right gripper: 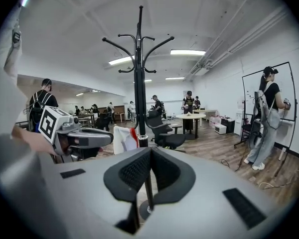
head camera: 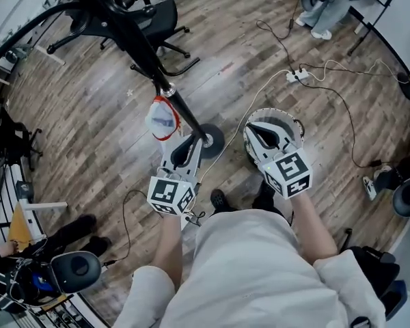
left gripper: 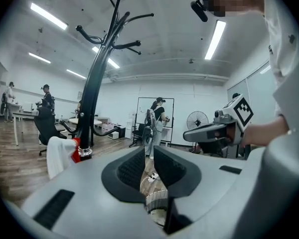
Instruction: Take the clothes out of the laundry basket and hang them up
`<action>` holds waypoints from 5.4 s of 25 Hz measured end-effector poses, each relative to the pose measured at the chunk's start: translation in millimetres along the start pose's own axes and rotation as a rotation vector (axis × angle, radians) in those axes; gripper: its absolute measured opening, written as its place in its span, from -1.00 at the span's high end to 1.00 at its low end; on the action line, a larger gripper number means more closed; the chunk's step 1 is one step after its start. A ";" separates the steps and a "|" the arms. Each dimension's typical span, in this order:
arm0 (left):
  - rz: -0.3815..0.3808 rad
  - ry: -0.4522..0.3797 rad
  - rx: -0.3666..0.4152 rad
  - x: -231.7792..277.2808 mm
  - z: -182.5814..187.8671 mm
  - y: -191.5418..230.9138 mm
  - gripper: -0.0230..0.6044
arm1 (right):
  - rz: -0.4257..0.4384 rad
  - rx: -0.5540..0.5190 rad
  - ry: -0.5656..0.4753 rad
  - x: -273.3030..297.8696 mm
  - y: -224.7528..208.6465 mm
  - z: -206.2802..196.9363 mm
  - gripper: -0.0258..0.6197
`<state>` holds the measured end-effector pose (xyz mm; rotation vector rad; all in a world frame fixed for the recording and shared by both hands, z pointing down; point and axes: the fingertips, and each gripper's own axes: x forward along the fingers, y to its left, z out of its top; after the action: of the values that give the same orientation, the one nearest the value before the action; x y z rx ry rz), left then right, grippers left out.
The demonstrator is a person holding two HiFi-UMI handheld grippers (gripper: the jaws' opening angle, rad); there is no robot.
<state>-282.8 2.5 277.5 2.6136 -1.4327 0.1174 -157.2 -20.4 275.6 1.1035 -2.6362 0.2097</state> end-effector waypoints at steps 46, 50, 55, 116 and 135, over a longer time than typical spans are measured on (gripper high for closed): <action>-0.266 0.335 -0.075 202.0 -138.4 -224.9 0.80 | -0.156 0.243 0.268 -145.8 -216.7 -243.8 0.90; -0.285 0.383 -0.063 220.7 -172.1 -211.1 0.80 | -0.174 0.292 0.307 -130.7 -218.0 -270.7 0.90; -0.355 0.444 -0.040 248.8 -214.7 -202.8 0.80 | -0.197 0.327 0.337 -107.1 -222.2 -300.7 0.90; -0.419 0.719 -0.077 373.6 -544.8 -101.8 0.80 | -0.148 0.471 0.635 159.1 -244.6 -731.7 0.90; -0.402 0.738 -0.162 387.4 -555.0 -70.7 0.80 | -0.052 0.595 0.705 240.1 -205.8 -822.2 0.76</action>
<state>-10.6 -183.9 872.7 2.2806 -0.6312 0.7762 -10.5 -131.4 1137.1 0.9934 -1.9358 1.1866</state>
